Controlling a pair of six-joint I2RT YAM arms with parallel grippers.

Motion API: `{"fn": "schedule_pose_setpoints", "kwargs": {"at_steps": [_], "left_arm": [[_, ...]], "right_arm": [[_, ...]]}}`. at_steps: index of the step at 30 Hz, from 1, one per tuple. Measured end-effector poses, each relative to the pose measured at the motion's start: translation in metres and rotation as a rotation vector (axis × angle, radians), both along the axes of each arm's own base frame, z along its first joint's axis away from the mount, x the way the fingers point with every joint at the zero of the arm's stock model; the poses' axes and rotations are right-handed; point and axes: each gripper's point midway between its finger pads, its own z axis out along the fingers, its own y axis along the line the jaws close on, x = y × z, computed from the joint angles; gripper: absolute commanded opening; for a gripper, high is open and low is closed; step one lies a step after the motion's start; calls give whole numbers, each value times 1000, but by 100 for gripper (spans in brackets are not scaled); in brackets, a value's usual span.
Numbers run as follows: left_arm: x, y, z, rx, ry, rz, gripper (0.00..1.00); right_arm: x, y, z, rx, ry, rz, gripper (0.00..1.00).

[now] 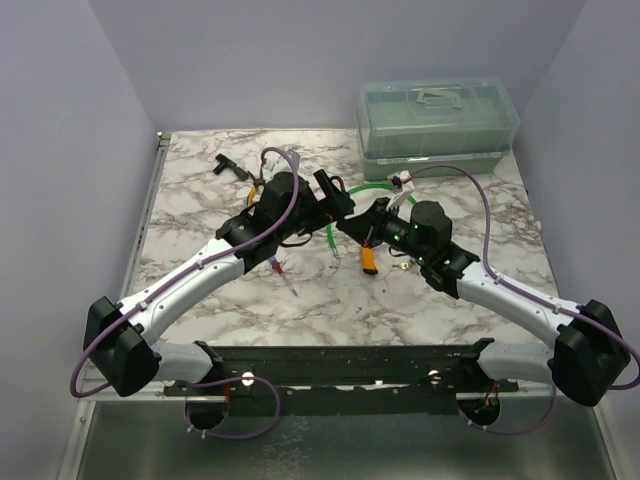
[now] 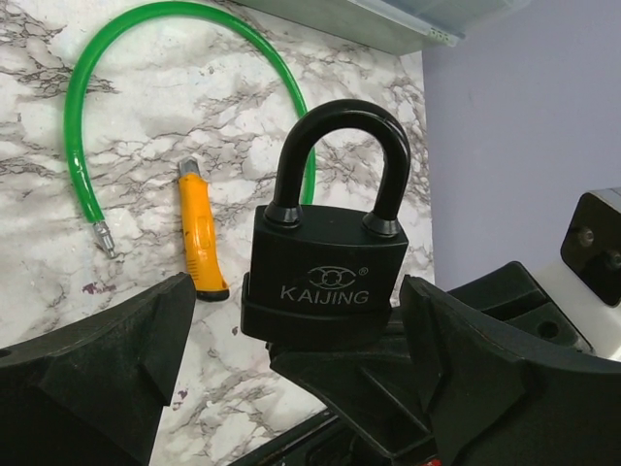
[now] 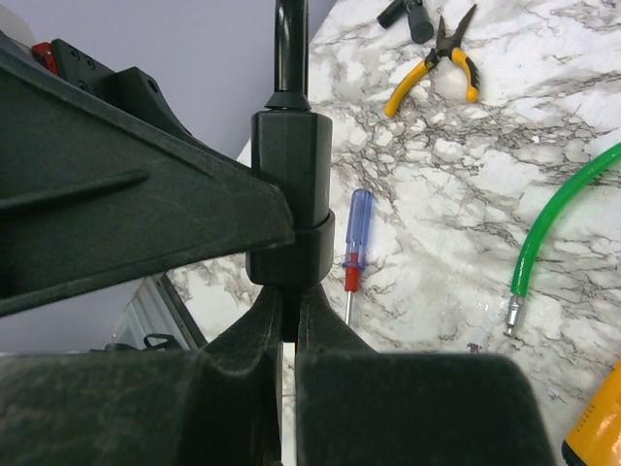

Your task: Unlock with the key

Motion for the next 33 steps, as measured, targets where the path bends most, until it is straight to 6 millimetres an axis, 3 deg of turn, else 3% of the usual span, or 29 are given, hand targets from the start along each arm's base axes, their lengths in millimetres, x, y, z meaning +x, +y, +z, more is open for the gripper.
{"fn": "schedule_pose_setpoints", "kwargs": {"at_steps": [5,11,17,21,28,33], "left_arm": [[3,-2,-8,15,13,2,90],[10,-6,-16,36,22,12,80],[12,-8,-13,39,12,12,74],[15,-6,-12,57,3,22,51],[18,-6,-19,82,6,25,0],[19,-7,-25,93,12,16,0]], "right_arm": [[1,4,2,-1,-1,5,0],[0,8,-3,-24,11,16,0],[0,11,-8,-56,17,21,0],[2,13,-7,-70,9,15,0],[6,13,-13,-96,16,2,0],[7,12,-17,-102,31,-14,0]]}}
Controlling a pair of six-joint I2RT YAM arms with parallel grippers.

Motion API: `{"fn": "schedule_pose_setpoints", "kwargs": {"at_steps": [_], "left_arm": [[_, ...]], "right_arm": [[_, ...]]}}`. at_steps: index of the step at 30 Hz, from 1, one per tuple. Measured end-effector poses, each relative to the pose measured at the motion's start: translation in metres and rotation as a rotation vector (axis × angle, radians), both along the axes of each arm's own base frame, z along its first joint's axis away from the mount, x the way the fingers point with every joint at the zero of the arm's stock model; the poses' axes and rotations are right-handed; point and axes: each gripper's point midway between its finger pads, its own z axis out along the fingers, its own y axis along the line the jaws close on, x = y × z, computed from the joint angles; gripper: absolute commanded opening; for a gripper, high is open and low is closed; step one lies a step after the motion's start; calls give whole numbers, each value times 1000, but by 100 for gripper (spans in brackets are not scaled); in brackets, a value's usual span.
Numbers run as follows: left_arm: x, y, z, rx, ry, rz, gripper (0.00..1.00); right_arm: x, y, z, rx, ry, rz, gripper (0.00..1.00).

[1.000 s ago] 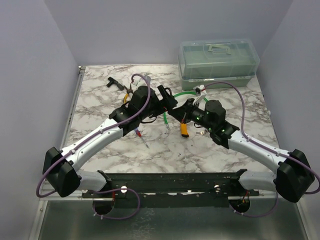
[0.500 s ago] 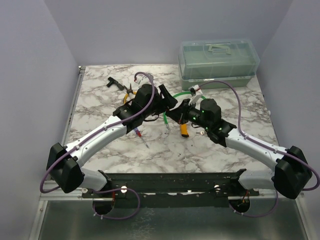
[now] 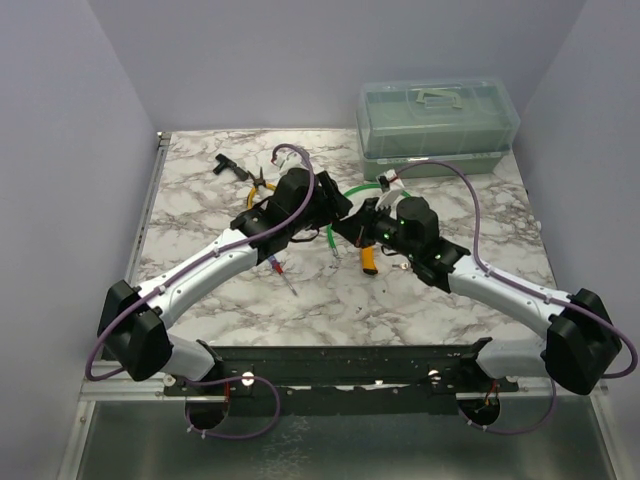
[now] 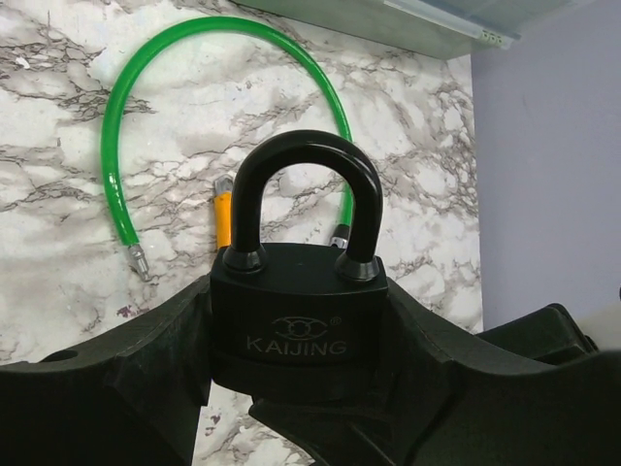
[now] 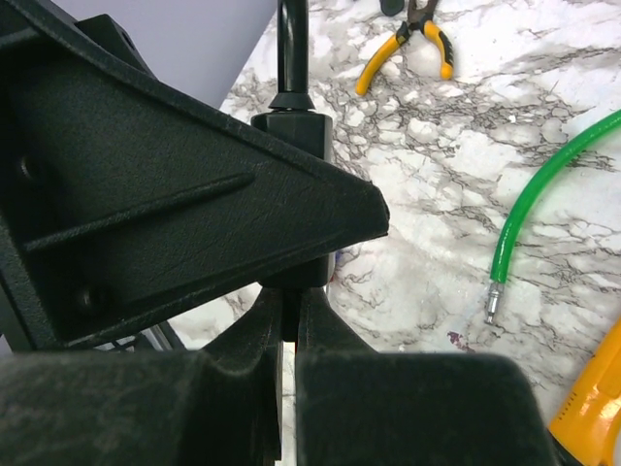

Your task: Unlock with the key

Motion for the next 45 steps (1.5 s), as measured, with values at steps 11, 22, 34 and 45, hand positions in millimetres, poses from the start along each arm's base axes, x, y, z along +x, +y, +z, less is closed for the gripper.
{"fn": "schedule_pose_setpoints", "kwargs": {"at_steps": [11,22,34,45], "left_arm": [[-21,-1,17,-93,-89,-111,0],[-48,-2,83,-274,-297,-256,0],[-70,3,108,-327,-387,-337,0],[-69,11,88,-287,-334,-283,0]], "right_arm": [[-20,6,13,171,-25,70,0],[-42,6,73,475,-82,262,0],[-63,10,93,594,-100,433,0],[-63,16,74,501,-58,450,27]]}}
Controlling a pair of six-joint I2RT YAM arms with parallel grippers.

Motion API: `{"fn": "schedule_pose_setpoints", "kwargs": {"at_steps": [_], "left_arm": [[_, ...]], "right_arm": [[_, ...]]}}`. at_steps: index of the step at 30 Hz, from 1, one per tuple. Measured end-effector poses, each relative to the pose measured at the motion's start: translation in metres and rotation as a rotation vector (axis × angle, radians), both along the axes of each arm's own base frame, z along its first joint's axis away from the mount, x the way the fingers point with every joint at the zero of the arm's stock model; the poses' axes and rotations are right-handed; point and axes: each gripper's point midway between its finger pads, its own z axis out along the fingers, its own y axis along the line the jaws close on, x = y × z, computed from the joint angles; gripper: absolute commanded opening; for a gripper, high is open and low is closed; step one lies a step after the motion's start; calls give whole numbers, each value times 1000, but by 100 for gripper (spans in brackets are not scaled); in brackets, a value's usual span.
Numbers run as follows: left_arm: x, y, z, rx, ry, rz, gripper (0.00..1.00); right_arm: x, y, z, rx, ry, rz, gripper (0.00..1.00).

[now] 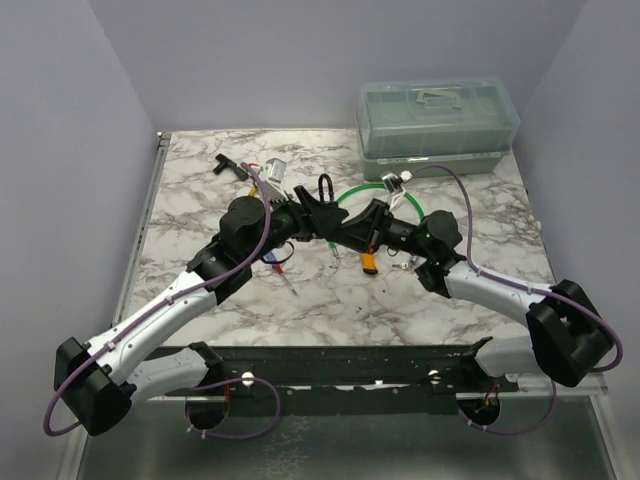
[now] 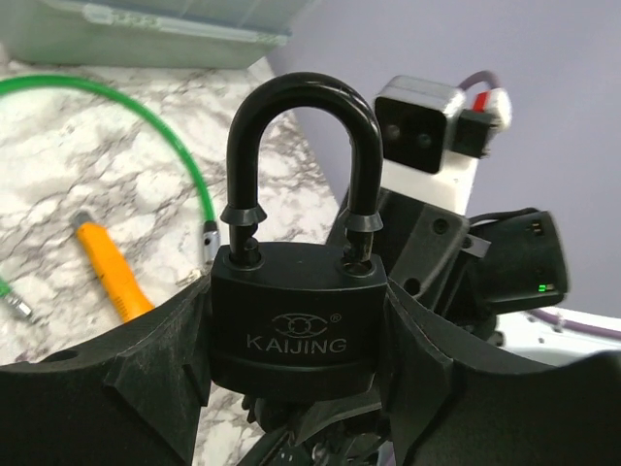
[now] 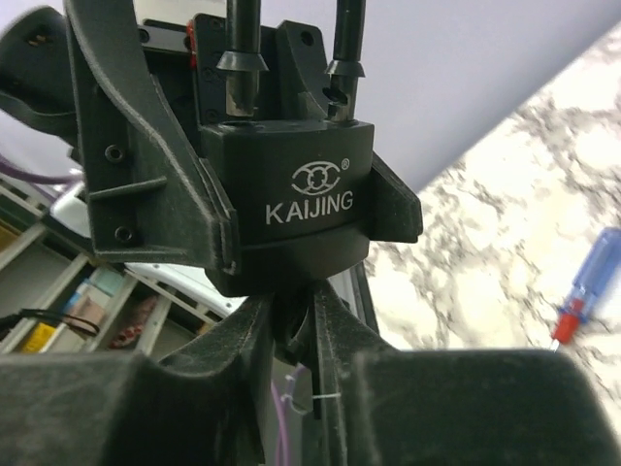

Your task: Unlock with the key

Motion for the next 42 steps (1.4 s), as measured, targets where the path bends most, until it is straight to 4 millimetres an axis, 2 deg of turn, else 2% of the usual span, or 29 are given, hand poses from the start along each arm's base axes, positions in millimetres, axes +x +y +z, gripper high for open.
{"fn": "schedule_pose_setpoints", "kwargs": {"at_steps": [6,10,14,17,22,28,34,38,42], "left_arm": [[1,8,-40,52,113,81,0],[5,20,-68,93,196,166,0],[11,28,-76,99,239,233,0],[16,30,-83,99,267,266,0],[20,31,-98,111,325,305,0],[24,32,-104,70,392,350,0],[27,29,-104,-5,465,385,0],[29,26,-102,-44,500,396,0],[29,24,-98,-86,528,403,0]], "right_arm": [[4,-2,-31,-151,34,-57,44],[7,-8,-44,-228,19,-104,62],[10,-14,-54,-300,-3,-139,85],[11,-20,-58,-341,-22,-169,92],[15,-27,-63,-384,-44,-210,95],[19,-25,-64,-389,-51,-243,94],[14,-3,-61,-368,-73,-290,91],[8,15,-68,-379,-77,-327,87],[21,17,-74,-388,-62,-415,83]]}}
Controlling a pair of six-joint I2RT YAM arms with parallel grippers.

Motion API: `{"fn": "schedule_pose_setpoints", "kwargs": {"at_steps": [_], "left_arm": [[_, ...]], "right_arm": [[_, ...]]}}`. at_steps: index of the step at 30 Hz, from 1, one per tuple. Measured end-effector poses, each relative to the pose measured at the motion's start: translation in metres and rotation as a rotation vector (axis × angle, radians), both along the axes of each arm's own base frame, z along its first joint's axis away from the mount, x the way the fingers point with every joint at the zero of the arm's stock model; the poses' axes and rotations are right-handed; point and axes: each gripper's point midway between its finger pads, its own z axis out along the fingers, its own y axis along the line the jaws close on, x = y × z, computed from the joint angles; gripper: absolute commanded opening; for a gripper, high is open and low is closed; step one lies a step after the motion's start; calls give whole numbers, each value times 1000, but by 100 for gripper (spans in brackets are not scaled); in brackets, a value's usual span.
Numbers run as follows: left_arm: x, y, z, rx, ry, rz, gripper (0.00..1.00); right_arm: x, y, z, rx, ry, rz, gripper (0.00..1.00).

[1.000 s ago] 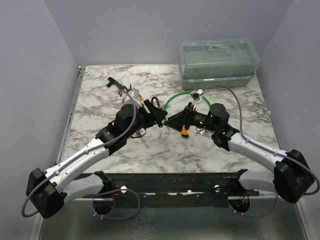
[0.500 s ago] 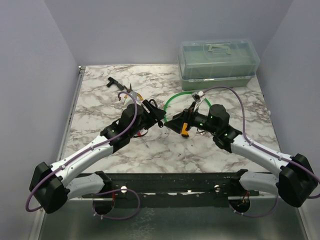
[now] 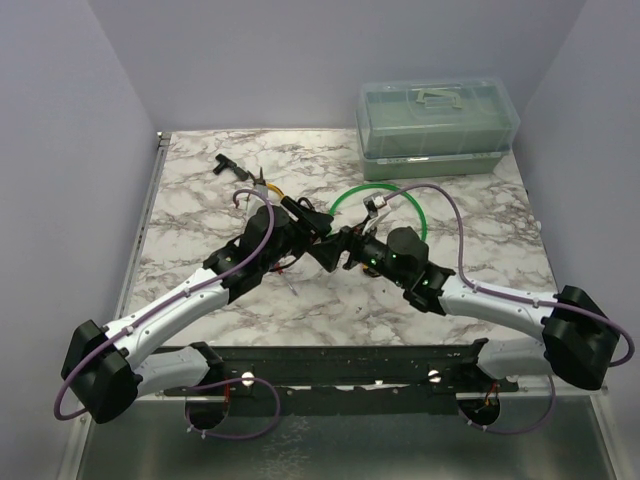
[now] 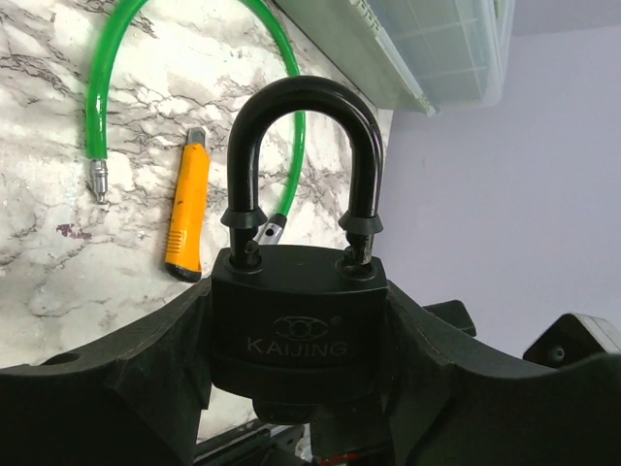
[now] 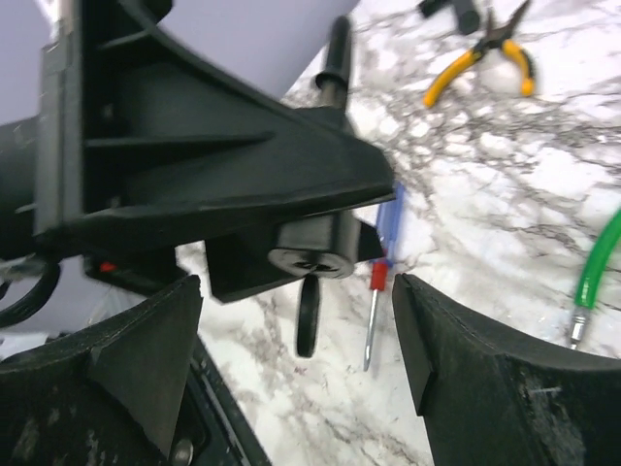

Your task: Unlock with the key

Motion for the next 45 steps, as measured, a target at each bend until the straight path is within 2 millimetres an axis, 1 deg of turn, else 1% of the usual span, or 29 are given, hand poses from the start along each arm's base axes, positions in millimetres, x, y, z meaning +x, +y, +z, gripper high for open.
{"fn": "schedule_pose_setpoints", "kwargs": {"at_steps": [3,7,11,15,18,23,26,28,32,33,34,35,36,38,40,41,45], "left_arm": [[0,0,1,-18,12,9,0],[0,-1,2,-35,21,12,0],[-1,-2,3,-48,28,14,0],[-1,-3,4,-62,34,15,0],[-1,-3,4,-63,35,16,0],[0,-3,4,-66,33,16,0],[0,-3,5,-67,33,17,0],[0,-3,5,-69,32,17,0],[0,-4,5,-71,30,17,0],[0,-4,5,-71,30,17,2],[0,-4,5,-71,30,17,8],[0,-4,5,-70,31,17,17],[0,-3,4,-70,31,18,33],[0,-4,4,-71,30,18,70],[0,-3,4,-71,27,17,92],[0,-3,4,-72,23,16,98],[-2,0,16,-96,-16,15,99]], "right_arm": [[9,-1,-3,-2,-6,-63,82],[19,-4,0,6,-27,-139,81],[27,-9,9,27,-57,-198,74],[29,-10,12,33,-71,-224,69],[31,-7,10,33,-73,-239,62],[31,-3,9,32,-74,-261,56],[32,-2,9,32,-78,-269,50],[33,-2,9,31,-81,-272,42],[33,0,10,31,-87,-275,19],[34,0,10,29,-89,-275,11],[34,0,10,26,-91,-275,4],[34,0,10,23,-94,-275,1],[34,0,9,22,-95,-274,0],[34,0,9,22,-96,-274,0],[34,0,9,21,-96,-273,0],[34,0,9,19,-97,-274,0],[32,-3,2,-7,-90,-272,0]]}}
